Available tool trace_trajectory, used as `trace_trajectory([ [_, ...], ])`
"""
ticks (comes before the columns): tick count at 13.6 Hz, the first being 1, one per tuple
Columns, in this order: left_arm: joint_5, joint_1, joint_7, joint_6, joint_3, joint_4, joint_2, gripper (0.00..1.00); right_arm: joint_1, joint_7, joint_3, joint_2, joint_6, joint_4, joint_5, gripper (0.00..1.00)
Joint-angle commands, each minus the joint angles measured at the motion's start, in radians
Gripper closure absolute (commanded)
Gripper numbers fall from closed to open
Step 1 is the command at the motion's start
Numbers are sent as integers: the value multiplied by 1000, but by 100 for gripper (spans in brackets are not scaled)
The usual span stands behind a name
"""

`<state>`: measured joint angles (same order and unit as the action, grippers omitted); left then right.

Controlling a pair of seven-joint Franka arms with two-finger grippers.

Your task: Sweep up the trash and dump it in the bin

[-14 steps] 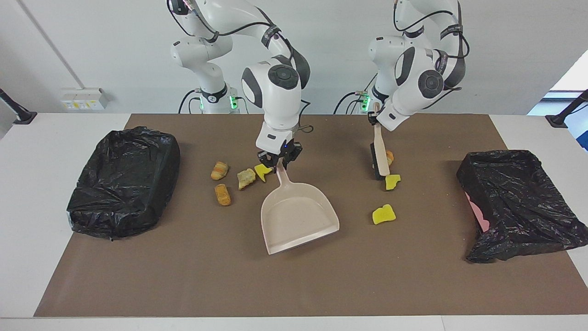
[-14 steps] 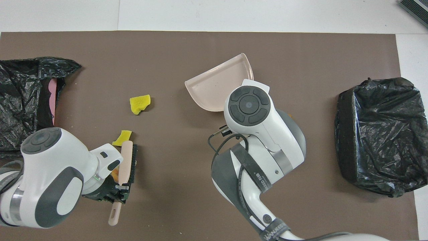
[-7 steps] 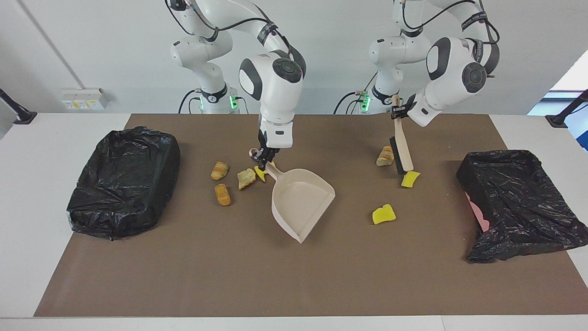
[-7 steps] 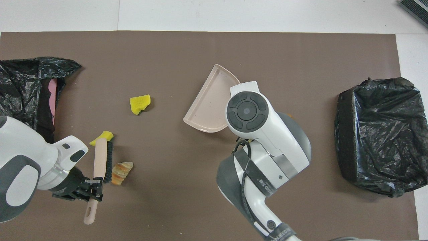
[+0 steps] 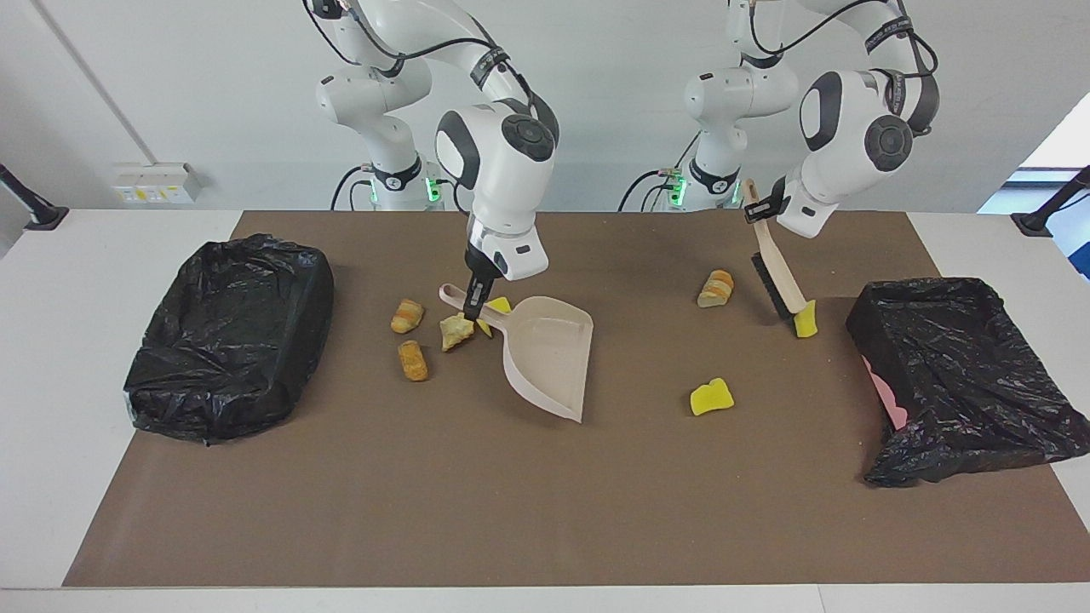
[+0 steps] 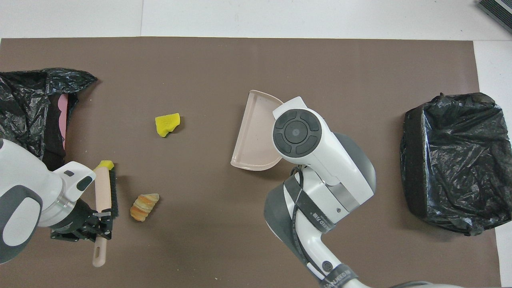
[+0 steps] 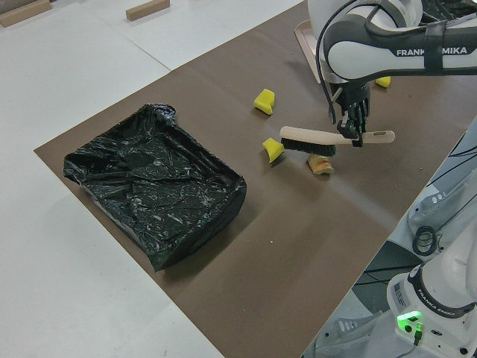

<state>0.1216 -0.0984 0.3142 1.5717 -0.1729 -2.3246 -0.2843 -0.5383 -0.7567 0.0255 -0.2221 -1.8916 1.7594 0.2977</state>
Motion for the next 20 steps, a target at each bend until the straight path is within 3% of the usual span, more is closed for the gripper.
trace_trajectory([
  [1, -13, 25, 31, 56, -10, -137, -122, 100, 34, -76, -9, 33, -67, 67, 18, 100],
  [4, -13, 104, 92, 89, -13, -202, -138, 100, 40, -119, -9, 24, -136, 91, 18, 100],
  [6, -11, 219, 260, 198, -13, -242, -112, 100, 43, -138, -10, 1, -171, 86, 0, 100],
  [9, 61, 299, 457, 293, -13, -242, -69, 100, 26, -135, -10, -19, -152, 77, -109, 100],
  [13, 124, 353, 543, 454, -13, -197, 45, 100, 21, -219, -30, -7, -101, 80, -196, 100],
  [17, 187, 367, 576, 534, -13, -73, 163, 100, 14, -240, -32, -5, -109, 83, -192, 100],
  [20, 193, 414, 574, 597, -13, -58, 217, 100, 14, -227, -30, -13, -110, 86, -189, 100],
])
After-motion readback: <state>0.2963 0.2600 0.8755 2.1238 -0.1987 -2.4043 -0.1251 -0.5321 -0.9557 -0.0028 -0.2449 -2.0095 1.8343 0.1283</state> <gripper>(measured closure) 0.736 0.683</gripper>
